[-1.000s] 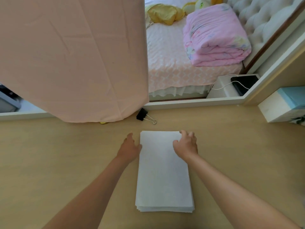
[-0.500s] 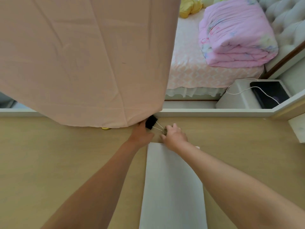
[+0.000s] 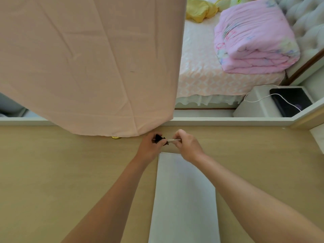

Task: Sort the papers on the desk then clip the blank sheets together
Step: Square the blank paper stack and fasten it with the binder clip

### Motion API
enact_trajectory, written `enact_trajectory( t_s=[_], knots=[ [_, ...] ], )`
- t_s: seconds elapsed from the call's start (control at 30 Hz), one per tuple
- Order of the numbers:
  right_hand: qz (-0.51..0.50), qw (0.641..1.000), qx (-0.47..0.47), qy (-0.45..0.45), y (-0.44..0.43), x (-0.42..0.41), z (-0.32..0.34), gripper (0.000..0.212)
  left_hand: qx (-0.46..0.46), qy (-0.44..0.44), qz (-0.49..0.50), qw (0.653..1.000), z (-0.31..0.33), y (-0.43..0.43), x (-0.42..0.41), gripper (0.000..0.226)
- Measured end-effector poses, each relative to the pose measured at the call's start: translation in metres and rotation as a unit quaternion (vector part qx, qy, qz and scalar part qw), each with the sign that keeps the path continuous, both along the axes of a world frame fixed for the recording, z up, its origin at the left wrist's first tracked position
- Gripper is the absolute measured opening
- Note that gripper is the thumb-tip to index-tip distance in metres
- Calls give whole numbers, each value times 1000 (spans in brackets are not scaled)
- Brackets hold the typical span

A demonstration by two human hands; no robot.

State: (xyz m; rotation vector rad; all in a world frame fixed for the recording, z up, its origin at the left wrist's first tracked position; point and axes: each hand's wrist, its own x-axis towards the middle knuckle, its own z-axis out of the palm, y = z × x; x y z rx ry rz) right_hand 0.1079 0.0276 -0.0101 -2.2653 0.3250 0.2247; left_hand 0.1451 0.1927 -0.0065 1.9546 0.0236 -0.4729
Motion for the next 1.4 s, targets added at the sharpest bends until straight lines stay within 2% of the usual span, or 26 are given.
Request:
enact_trajectory(
  t_s=[0.1, 0.2, 0.3, 0.33, 0.4, 0.47, 0.57, 0.67, 0.73, 0.87, 0.93, 1.23, 1.4],
  knots=[
    [-2, 989, 140, 39, 4, -24, 29, 5, -22, -15, 10, 1000, 18, 12, -18, 16],
    [-12, 973, 221, 71, 13, -52, 49, 10, 7, -18, 7, 1000, 32, 25, -43, 16],
    [-61, 945, 308, 96, 25, -76, 66, 17, 121, -195, -71, 971, 43, 38, -73, 29],
    [-76, 932, 337, 105, 30, -84, 71, 18, 135, -253, -110, 952, 49, 41, -82, 32],
    [-98, 901, 402, 131, 39, -96, 82, 16, 148, -314, -174, 922, 60, 46, -97, 34],
    [-111, 870, 451, 163, 48, -107, 91, 18, 151, -326, -206, 910, 69, 54, -109, 32],
    [-107, 847, 486, 188, 62, -118, 107, 24, 131, -307, -190, 923, 81, 73, -118, 22],
    [-83, 843, 500, 180, 78, -124, 124, 28, 104, -261, -162, 946, 94, 98, -124, 16],
    [-70, 859, 480, 160, 89, -125, 131, 26, 103, -253, -159, 949, 99, 112, -127, 12],
    [-26, 901, 416, 116, 113, -124, 139, 30, 105, -258, -165, 946, 105, 133, -129, 17],
    [-24, 910, 400, 105, 122, -124, 143, 28, 102, -256, -168, 946, 109, 144, -126, 21],
    [6, 904, 407, 132, 155, -114, 162, 29, 64, -236, -172, 954, 122, 186, -114, 25],
    [-9, 917, 375, 133, 168, -109, 171, 25, 55, -258, -191, 945, 125, 199, -104, 26]
  ],
)
